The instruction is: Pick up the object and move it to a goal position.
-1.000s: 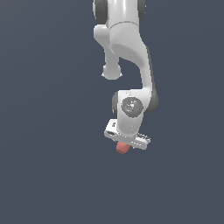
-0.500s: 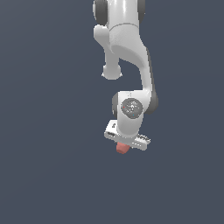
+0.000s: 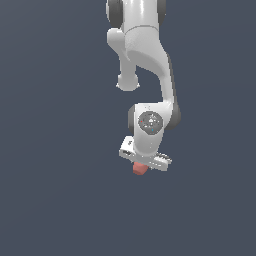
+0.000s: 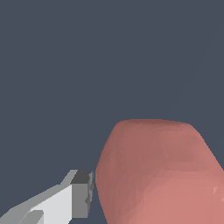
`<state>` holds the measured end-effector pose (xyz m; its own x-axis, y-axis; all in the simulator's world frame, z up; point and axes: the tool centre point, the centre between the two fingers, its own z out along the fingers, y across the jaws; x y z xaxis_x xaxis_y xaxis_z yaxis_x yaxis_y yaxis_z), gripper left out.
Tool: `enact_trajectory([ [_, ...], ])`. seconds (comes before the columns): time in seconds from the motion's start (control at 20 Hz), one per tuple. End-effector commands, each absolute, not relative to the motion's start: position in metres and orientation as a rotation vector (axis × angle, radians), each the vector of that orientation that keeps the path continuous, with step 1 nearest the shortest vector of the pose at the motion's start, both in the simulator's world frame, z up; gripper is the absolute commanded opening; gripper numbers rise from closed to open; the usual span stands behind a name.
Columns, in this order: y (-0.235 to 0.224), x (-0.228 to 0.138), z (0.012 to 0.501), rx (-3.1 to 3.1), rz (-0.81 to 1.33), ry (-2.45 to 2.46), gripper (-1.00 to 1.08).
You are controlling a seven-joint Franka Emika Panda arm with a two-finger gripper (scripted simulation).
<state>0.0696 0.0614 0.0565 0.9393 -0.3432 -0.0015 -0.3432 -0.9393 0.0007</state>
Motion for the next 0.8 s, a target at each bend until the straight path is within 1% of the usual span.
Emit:
enact_trajectory([
  [0.0,0.061,0.068,0.061,3.093,-0.001,-0.548,-1.00],
  [0.4,0.054,0.051,0.093,3.093,-0.001,-0.548,-1.00],
  [0.75,0.044,0.025,0.143,3.094,-0.001,-0.548,-1.00],
])
